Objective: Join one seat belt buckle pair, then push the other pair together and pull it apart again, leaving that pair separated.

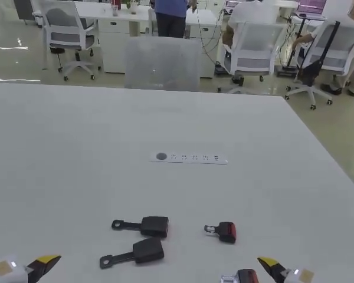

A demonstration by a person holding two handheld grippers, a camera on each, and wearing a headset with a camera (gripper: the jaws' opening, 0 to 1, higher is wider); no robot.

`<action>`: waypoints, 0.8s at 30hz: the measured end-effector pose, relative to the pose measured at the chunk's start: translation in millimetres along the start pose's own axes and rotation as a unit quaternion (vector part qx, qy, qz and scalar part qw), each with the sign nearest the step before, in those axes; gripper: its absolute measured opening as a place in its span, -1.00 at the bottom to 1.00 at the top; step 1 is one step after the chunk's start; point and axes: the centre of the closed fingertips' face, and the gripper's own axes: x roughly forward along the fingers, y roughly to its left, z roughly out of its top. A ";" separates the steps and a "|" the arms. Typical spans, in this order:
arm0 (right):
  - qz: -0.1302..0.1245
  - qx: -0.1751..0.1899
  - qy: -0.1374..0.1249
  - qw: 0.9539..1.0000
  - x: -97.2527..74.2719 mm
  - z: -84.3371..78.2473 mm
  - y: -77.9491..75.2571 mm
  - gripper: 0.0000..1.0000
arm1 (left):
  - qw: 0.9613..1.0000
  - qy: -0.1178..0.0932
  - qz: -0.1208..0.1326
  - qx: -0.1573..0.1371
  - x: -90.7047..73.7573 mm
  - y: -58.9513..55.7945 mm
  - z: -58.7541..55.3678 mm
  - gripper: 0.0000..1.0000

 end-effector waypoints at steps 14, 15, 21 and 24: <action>-0.005 0.002 0.005 1.000 -11.2 -5.9 -3.8 0.95 | 1.000 0.002 -0.004 0.003 -0.1 -6.7 -0.2 1.00; -0.005 0.000 0.005 1.000 -11.6 -5.4 -4.2 0.95 | 1.000 0.000 -0.005 0.004 0.4 -7.3 0.7 1.00; -0.011 0.001 -0.005 1.000 -15.2 -0.4 -8.8 0.95 | 1.000 -0.021 -0.004 0.012 3.7 -12.3 10.8 0.98; -0.017 0.006 -0.014 1.000 -16.1 2.8 -10.5 0.95 | 1.000 -0.025 0.002 0.013 5.7 -12.3 12.1 0.98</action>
